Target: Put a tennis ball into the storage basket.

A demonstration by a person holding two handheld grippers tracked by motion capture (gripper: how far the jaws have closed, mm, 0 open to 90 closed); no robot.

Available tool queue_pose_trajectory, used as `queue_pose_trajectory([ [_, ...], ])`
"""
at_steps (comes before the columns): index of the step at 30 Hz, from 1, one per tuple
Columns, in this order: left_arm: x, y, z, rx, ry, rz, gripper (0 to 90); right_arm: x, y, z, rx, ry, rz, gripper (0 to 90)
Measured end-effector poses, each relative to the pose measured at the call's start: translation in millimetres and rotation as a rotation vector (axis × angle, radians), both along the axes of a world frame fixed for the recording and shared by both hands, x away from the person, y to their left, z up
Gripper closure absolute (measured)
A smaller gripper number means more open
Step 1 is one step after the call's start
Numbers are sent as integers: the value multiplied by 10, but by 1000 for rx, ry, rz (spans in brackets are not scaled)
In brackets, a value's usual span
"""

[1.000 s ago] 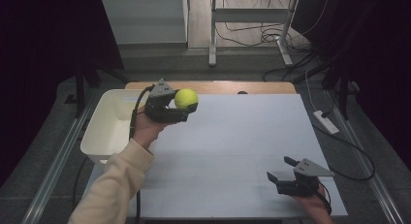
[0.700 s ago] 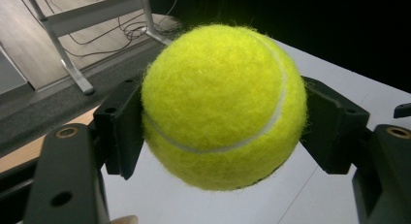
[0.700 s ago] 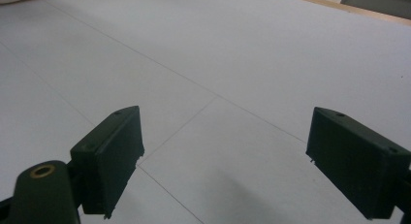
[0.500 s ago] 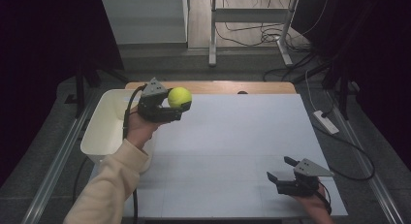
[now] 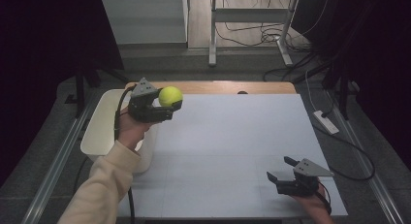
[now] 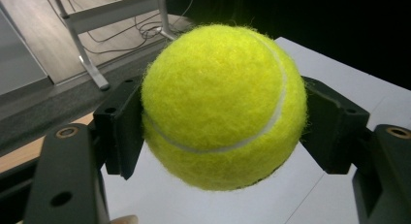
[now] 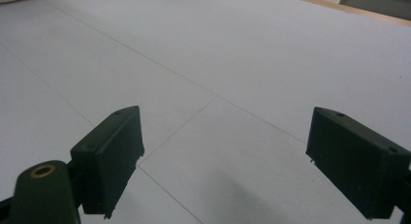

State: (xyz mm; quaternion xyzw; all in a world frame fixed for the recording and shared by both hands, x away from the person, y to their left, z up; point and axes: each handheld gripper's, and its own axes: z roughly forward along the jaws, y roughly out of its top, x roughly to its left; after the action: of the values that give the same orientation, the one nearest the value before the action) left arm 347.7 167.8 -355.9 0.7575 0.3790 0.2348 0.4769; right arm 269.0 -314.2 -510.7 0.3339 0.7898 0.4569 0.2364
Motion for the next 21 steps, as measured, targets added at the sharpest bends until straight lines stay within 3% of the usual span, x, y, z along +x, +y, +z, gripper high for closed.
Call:
queue_pose_trajectory([
  [21,-26,346,-73,-3,28,94,267,9,9,-3,-3,1,1,130],
])
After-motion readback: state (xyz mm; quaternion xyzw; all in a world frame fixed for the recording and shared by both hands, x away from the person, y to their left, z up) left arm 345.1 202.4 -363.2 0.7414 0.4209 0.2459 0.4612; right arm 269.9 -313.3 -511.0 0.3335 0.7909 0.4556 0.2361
